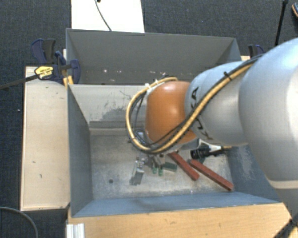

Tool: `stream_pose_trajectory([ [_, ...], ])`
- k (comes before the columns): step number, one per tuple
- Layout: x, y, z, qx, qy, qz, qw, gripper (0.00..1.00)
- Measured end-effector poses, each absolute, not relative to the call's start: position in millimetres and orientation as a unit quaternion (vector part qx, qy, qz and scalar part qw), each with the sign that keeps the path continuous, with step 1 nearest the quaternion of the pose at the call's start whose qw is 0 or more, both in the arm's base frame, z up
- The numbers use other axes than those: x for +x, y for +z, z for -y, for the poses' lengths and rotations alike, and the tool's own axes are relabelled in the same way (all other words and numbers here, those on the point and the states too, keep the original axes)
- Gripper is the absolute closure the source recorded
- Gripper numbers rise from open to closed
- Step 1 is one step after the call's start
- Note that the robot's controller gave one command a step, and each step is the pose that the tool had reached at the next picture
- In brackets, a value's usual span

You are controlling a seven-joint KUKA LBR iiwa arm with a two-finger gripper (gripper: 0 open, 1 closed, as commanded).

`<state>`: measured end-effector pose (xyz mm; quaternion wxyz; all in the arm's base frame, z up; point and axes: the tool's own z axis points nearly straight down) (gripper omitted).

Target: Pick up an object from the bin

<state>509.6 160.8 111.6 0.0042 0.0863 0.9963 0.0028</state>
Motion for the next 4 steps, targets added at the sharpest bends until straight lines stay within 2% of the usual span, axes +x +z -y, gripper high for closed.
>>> stream_pose_trajectory([
  [1, 516.0, 107.2, -122.3, 0.07, 0.0, -0.998, -0.002, 0.0],
  [2, 516.0, 119.1, -102.0, 0.17, 0.0, -0.985, 0.0, 0.0],
  [3, 521.9, 87.7, -93.5, 0.149, 0.0, -0.989, 0.0, 0.0],
  [4, 505.0, 70.7, -75.5, 0.198, 0.001, -0.98, 0.001, 1.0],
])
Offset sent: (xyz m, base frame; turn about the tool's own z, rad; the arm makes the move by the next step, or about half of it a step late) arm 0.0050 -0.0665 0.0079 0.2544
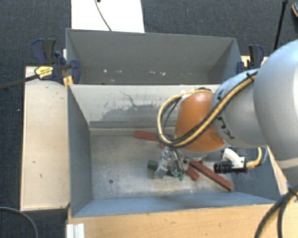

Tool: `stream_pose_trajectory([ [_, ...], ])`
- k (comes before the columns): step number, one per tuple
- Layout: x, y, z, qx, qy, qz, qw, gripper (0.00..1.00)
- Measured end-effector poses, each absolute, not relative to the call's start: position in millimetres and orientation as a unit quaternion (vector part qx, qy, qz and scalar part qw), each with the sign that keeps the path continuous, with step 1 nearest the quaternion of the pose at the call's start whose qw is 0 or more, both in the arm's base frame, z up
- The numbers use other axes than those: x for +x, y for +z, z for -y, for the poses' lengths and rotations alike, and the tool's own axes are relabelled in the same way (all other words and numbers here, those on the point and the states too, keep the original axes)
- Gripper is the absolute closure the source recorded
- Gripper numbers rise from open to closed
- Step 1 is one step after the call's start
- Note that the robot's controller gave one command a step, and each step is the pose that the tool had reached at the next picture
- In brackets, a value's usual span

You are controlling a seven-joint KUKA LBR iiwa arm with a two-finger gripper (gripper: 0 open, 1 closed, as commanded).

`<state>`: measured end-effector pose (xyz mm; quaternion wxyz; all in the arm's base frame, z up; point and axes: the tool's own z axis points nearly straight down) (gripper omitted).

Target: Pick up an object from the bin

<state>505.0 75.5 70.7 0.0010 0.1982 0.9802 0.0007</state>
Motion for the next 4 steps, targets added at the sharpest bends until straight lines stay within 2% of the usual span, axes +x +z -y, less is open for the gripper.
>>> stream_pose_trajectory([
  [2, 503.5, 75.6, -75.1, 0.199, 0.0, -0.98, -0.002, 1.0],
  [4, 503.8, 110.3, -75.0, 0.199, 0.0, -0.98, -0.001, 1.0],
])
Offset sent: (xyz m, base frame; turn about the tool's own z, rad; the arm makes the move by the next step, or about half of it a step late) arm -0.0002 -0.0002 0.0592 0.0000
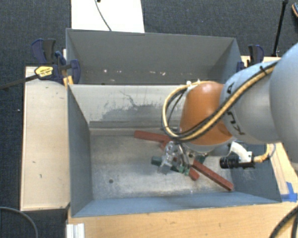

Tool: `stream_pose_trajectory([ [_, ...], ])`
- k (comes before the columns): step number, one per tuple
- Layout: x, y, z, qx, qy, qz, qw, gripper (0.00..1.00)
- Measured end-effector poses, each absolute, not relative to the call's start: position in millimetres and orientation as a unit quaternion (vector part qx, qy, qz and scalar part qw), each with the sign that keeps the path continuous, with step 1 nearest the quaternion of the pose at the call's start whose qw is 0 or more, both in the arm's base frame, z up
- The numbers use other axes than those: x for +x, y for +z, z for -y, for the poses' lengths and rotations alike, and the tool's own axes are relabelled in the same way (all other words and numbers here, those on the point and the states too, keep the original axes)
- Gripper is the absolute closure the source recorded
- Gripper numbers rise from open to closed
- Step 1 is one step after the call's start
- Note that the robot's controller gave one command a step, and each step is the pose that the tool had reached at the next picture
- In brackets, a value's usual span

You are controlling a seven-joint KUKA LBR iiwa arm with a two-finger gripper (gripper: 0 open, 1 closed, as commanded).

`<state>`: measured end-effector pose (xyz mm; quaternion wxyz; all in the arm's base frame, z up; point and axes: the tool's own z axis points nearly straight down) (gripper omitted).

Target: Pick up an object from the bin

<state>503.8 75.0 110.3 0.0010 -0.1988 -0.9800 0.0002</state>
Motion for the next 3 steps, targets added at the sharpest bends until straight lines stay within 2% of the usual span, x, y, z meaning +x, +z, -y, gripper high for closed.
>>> stream_pose_trajectory([
  [2, 505.0, 131.4, -75.1, -0.199, -0.001, 0.98, -0.002, 1.0],
  [3, 504.0, 137.6, -75.0, -0.199, 0.0, 0.98, 0.001, 1.0],
])
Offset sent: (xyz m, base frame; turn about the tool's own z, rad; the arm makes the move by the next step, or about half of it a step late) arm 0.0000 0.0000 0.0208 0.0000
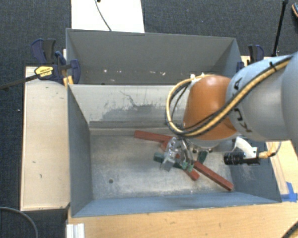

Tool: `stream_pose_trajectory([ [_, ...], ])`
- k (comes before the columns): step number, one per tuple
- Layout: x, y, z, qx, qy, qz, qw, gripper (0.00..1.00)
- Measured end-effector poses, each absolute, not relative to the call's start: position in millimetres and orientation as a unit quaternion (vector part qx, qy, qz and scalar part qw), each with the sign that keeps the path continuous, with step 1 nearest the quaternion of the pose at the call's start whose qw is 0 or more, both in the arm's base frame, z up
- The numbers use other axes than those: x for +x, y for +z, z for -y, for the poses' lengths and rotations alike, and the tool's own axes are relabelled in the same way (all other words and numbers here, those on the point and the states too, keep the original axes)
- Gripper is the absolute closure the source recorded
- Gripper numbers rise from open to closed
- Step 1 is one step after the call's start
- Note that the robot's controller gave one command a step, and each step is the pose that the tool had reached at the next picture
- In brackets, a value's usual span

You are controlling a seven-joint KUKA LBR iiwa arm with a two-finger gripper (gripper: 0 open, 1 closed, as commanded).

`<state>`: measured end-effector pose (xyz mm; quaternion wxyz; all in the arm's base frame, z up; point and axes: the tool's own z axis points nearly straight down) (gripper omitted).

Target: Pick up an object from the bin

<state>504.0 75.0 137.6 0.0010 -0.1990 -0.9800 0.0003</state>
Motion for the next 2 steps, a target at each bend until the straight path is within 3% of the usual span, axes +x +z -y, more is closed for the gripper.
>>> stream_pose_trajectory([
  [2, 504.4, 173.6, -75.0, -0.198, 0.0, 0.98, 0.0, 1.0],
])
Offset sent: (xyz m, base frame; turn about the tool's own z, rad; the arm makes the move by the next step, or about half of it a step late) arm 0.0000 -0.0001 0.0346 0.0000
